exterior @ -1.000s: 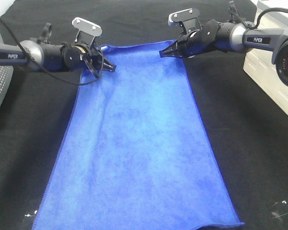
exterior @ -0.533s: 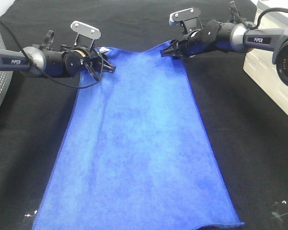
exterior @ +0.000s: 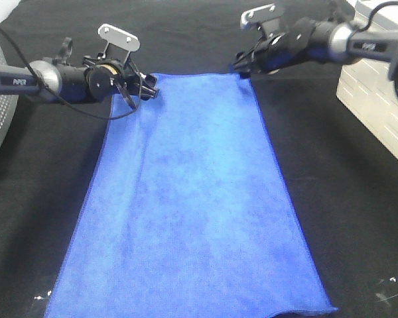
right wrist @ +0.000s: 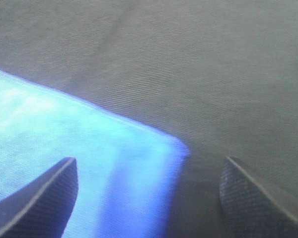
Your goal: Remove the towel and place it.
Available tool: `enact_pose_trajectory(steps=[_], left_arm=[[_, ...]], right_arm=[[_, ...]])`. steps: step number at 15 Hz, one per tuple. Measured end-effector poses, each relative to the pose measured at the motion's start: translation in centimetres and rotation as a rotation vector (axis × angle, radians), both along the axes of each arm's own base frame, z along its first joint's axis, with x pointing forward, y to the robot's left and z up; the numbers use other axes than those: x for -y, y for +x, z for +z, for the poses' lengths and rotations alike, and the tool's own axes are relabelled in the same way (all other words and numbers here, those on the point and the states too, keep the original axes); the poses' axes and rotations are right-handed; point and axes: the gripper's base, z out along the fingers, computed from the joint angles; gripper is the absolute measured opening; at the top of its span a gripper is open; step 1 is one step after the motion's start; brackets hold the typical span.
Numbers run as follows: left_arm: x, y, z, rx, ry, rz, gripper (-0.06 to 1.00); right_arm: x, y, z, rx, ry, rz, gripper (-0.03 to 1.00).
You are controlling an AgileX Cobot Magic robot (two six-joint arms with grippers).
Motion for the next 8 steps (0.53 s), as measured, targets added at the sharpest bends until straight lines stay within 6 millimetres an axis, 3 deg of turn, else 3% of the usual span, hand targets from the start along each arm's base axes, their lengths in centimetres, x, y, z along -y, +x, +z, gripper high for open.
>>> enact_pose_trajectory(steps=[4, 8], left_arm=[[0.3, -0.8, 3.9, -0.144, 0.007, -0.046, 0.83], [0.4, -3.5, 9.0, -0.422, 0.037, -0.128, 0.83]], right_arm=[[0.6, -1.1, 3.4, -0.108, -0.001, 0.048, 0.76], [0.0, -4.6, 8.4, -0.373, 0.025, 0.16, 0.76]])
